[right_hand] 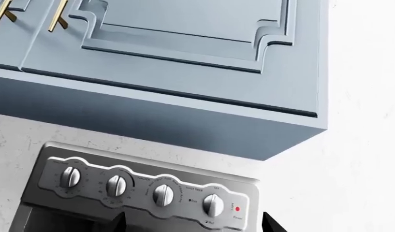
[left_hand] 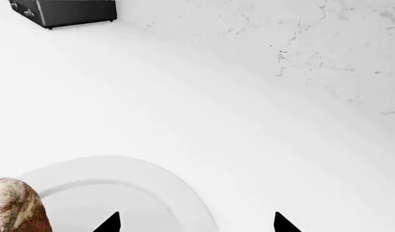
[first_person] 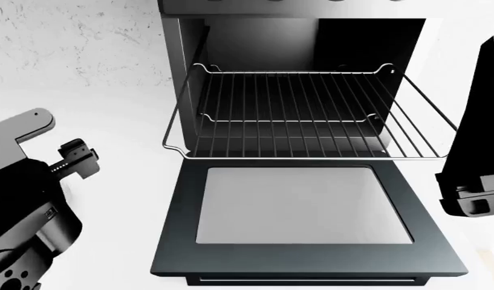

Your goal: Place the bread on the top rack of the toaster oven.

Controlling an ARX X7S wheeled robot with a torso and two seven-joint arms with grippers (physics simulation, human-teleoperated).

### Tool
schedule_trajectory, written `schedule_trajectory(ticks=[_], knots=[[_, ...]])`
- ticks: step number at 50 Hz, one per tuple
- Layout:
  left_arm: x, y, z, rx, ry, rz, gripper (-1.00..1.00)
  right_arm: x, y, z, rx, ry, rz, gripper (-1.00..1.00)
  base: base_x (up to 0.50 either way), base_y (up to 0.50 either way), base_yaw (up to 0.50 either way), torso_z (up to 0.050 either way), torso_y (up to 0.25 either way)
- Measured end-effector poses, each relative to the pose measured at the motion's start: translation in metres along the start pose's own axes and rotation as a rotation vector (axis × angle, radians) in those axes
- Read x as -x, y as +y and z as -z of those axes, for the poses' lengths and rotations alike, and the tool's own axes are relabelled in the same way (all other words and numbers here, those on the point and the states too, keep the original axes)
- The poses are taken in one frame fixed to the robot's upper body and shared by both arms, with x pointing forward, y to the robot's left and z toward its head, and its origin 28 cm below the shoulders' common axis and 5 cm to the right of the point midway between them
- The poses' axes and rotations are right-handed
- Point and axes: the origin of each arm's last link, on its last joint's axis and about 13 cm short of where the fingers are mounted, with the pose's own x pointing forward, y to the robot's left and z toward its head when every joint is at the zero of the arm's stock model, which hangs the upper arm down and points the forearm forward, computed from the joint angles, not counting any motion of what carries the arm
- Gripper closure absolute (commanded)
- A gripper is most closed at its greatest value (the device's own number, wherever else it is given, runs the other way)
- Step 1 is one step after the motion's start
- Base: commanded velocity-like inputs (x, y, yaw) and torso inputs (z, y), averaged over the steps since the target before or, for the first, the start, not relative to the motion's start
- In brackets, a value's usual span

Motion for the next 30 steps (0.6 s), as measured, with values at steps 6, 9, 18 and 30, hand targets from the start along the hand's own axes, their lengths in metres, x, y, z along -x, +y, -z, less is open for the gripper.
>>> schedule_trajectory(ticks=[6, 9, 18, 30], knots=[[-0.001, 0.002, 0.001, 0.010, 0.002, -0.061, -1.00, 0.000, 0.000, 0.002, -0.004, 0.006, -0.001, -1.00, 0.00, 0.00, 0.00, 0.000, 0.000], [-0.001, 0.003, 0.002, 0.013, 0.002, -0.084, -1.00, 0.000, 0.000, 0.002, -0.005, 0.007, -0.002, -1.00, 0.00, 0.00, 0.00, 0.000, 0.000], [0.000, 0.008, 0.001, 0.009, -0.010, -0.140, -1.00, 0.000, 0.000, 0.005, -0.010, 0.011, -0.005, -1.00, 0.00, 0.00, 0.00, 0.000, 0.000], [0.004, 0.011, -0.002, -0.011, -0.074, -0.162, -1.00, 0.000, -0.001, 0.008, -0.014, 0.014, -0.005, -1.00, 0.00, 0.00, 0.00, 0.000, 0.000]])
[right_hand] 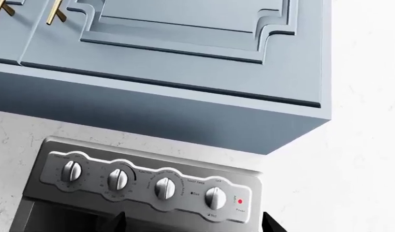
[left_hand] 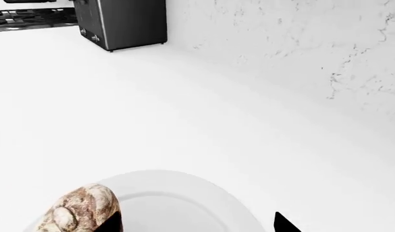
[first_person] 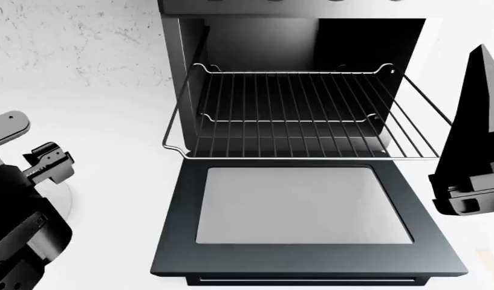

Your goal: Place the bread on the top rack of the toaster oven.

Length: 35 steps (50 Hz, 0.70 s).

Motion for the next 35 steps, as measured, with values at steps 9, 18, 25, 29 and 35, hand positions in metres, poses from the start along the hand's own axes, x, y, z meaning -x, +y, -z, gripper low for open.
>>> schedule_trajectory(ticks=[9, 18, 25, 29, 35], knots=[[0.001, 0.002, -0.003, -0.006, -0.044, -0.009, -1.00, 0.001, -0.001, 0.001, -0.004, -0.001, 0.000, -1.00, 0.00, 0.00, 0.00, 0.000, 0.000], [-0.001, 0.005, -0.006, -0.008, -0.065, -0.031, -1.00, 0.000, -0.001, 0.001, -0.005, -0.001, -0.003, -1.00, 0.00, 0.00, 0.00, 0.000, 0.000], [-0.005, 0.005, -0.007, -0.007, -0.075, -0.051, -1.00, -0.001, 0.000, 0.001, -0.005, -0.002, -0.006, -1.00, 0.00, 0.00, 0.00, 0.000, 0.000], [-0.007, 0.006, -0.006, -0.006, -0.075, -0.066, -1.00, -0.001, 0.000, 0.001, -0.005, -0.002, -0.007, -1.00, 0.00, 0.00, 0.00, 0.000, 0.000], [-0.011, 0.007, -0.006, -0.005, -0.072, -0.090, -1.00, -0.001, 0.000, 0.001, -0.006, -0.001, -0.008, -1.00, 0.00, 0.00, 0.00, 0.000, 0.000]])
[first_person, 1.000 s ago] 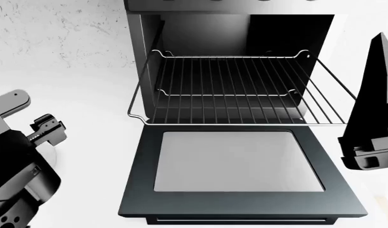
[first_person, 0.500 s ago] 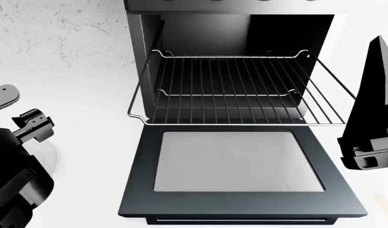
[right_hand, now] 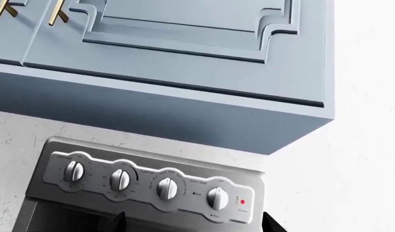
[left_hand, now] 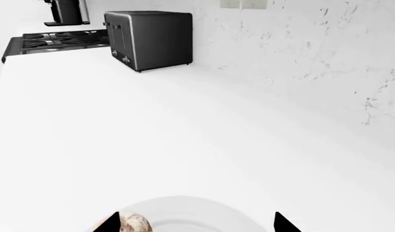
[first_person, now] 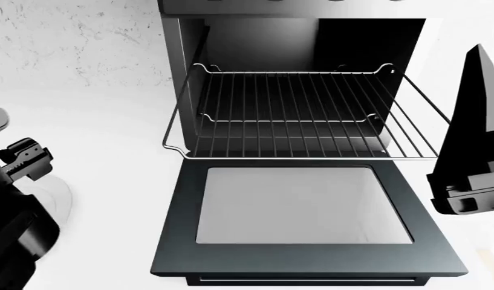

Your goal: Place the bread on the top rack of the toaster oven.

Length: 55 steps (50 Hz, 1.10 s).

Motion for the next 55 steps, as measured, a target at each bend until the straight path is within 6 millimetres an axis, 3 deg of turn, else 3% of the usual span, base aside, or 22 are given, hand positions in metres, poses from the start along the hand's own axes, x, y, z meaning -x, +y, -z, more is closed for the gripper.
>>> schedule_trajectory(ticks=[55], knots=[[-0.021, 0.014, 0.030, -0.047, 0.079, -0.144, -1.00, -0.003, 0.001, 0.004, -0.001, 0.011, -0.004, -1.00, 0.00, 0.00, 0.00, 0.000, 0.000]])
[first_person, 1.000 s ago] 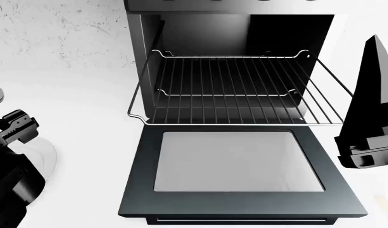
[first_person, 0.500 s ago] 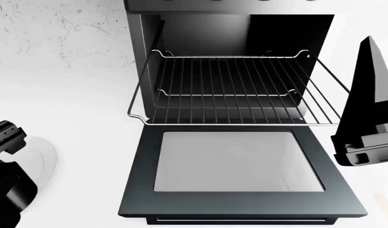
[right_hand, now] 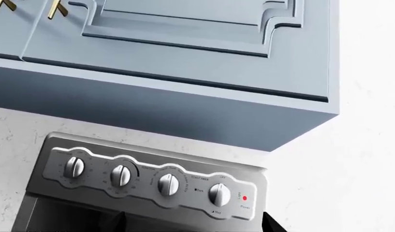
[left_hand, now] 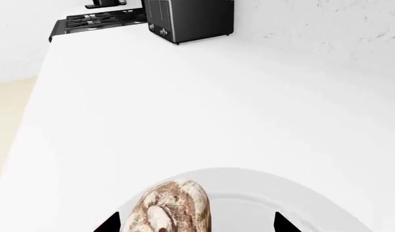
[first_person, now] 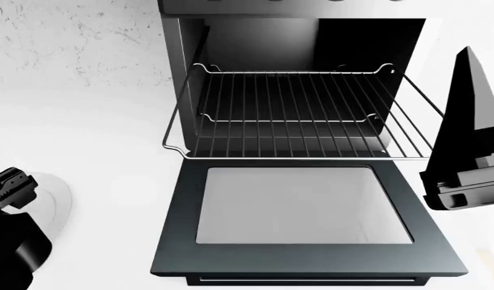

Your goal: Place the bread on the top rack of the toaster oven.

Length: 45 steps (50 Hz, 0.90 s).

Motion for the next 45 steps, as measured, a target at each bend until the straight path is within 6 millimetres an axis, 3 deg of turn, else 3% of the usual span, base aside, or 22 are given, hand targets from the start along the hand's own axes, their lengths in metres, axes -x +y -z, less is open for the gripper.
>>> schedule_trajectory(ticks=[45], knots=[[-0.015, 0.000, 0.012, -0.021, 0.019, -0.074, -1.00, -0.001, -0.001, 0.002, 0.001, 0.012, -0.004, -1.00, 0.00, 0.00, 0.00, 0.000, 0.000]])
